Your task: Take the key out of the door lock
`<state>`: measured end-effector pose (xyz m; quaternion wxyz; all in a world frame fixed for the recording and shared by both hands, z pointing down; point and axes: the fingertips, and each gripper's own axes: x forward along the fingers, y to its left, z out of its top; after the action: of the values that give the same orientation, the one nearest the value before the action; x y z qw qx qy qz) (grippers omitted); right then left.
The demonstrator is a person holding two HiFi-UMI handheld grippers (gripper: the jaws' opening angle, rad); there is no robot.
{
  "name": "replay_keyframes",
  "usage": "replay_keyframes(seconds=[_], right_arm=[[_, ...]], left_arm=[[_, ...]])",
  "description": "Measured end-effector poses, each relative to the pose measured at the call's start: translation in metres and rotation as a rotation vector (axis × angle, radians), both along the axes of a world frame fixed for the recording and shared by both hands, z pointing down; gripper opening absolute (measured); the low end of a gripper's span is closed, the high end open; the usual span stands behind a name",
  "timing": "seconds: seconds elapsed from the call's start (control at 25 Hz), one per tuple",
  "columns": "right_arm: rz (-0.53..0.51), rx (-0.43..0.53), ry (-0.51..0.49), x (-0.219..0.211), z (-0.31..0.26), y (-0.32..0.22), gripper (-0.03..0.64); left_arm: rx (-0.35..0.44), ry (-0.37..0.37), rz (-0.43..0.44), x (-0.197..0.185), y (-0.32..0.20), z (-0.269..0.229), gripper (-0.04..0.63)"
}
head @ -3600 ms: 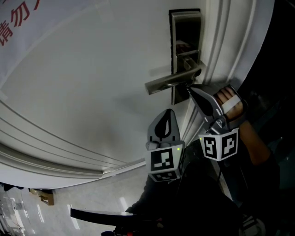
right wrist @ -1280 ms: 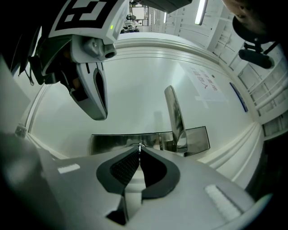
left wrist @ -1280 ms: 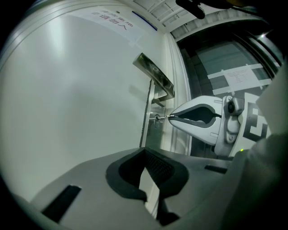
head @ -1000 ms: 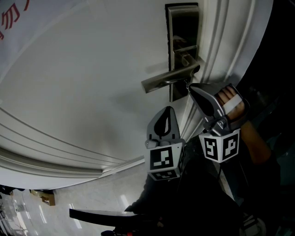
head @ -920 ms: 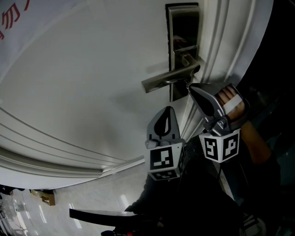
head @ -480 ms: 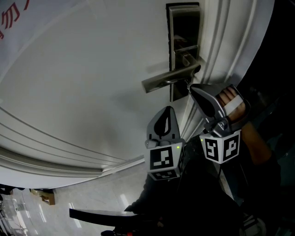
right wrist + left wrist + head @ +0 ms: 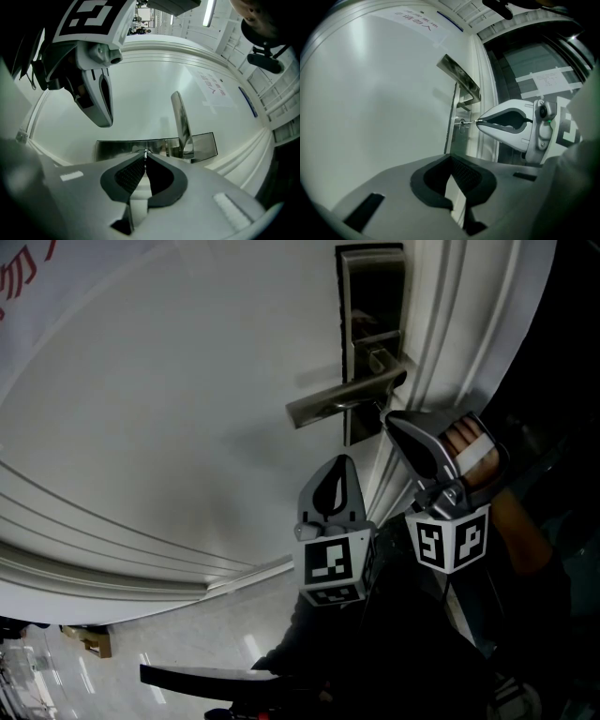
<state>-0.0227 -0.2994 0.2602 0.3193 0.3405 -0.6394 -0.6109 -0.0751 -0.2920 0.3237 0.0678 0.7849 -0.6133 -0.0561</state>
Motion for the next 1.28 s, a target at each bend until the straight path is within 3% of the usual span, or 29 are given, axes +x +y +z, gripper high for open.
replay_keyframes(seconds=[1.28], right_arm=[[-0.002,-0.003,0.008,0.0012,0.0017,0.0018,0.012]], left_arm=[[0.007,0.010,0.004,0.0007,-0.0009,-0.0001,0.000]])
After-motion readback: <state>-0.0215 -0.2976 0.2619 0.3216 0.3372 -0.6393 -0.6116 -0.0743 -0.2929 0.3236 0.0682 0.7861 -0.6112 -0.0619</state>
